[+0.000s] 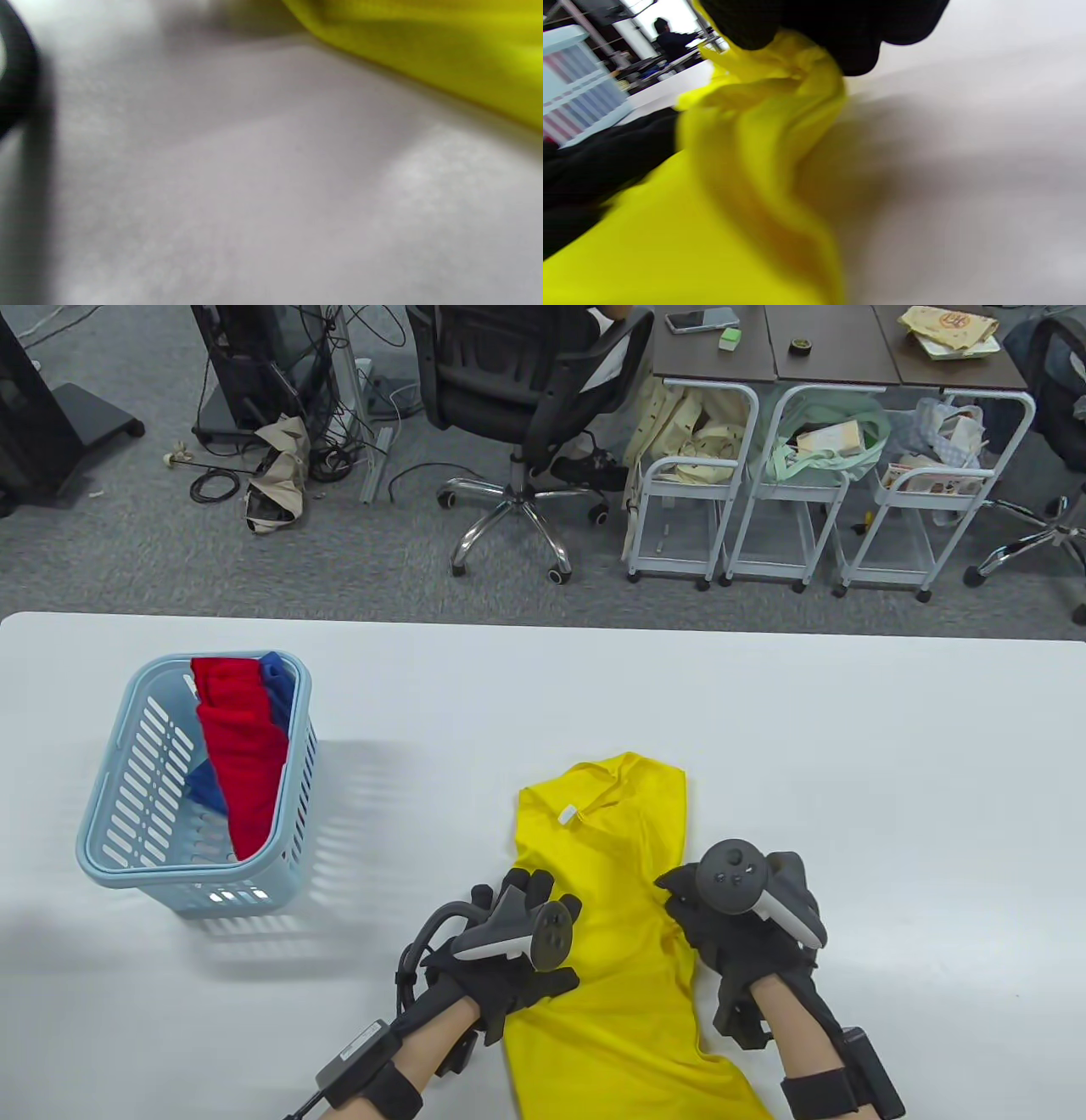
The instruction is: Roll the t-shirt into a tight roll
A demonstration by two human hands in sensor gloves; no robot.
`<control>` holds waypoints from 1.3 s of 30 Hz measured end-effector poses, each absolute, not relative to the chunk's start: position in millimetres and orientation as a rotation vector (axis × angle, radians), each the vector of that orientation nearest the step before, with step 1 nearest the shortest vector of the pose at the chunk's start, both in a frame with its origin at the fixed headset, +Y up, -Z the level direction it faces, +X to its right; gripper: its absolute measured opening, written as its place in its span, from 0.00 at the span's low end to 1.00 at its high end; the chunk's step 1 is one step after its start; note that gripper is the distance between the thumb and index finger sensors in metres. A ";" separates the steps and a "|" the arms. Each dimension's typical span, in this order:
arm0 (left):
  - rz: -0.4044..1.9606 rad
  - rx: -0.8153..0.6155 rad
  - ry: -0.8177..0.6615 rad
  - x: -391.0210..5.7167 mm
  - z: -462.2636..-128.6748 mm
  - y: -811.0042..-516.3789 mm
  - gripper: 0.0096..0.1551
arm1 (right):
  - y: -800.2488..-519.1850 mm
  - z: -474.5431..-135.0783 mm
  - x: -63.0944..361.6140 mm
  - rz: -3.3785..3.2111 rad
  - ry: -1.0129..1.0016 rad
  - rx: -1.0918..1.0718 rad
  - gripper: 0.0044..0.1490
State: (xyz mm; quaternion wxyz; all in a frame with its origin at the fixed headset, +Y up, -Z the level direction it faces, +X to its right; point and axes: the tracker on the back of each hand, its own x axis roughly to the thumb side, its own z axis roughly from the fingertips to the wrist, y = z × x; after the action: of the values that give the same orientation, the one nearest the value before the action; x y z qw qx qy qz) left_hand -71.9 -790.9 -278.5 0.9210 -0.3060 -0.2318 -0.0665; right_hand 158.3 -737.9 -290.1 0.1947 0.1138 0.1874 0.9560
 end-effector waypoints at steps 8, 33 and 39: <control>-0.131 -0.631 -0.476 -72.7 -278.9 -790.9 0.48 | -738.7 -297.8 212.8 2.914 0.392 -0.215 0.23; -0.115 -0.633 -0.467 -71.7 -281.8 -790.5 0.48 | -727.0 -289.4 237.4 2.894 0.427 -0.375 0.37; 0.061 -0.368 -0.441 -51.2 -298.1 -753.5 0.40 | -720.1 -276.8 202.6 2.797 0.495 0.052 0.36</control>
State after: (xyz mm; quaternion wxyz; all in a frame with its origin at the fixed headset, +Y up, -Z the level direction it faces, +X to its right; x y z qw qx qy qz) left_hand -51.2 -753.5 -298.1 0.9586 -0.1813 -0.2176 0.0299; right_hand 202.6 -720.1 -276.8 0.1500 0.0181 0.1722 0.9734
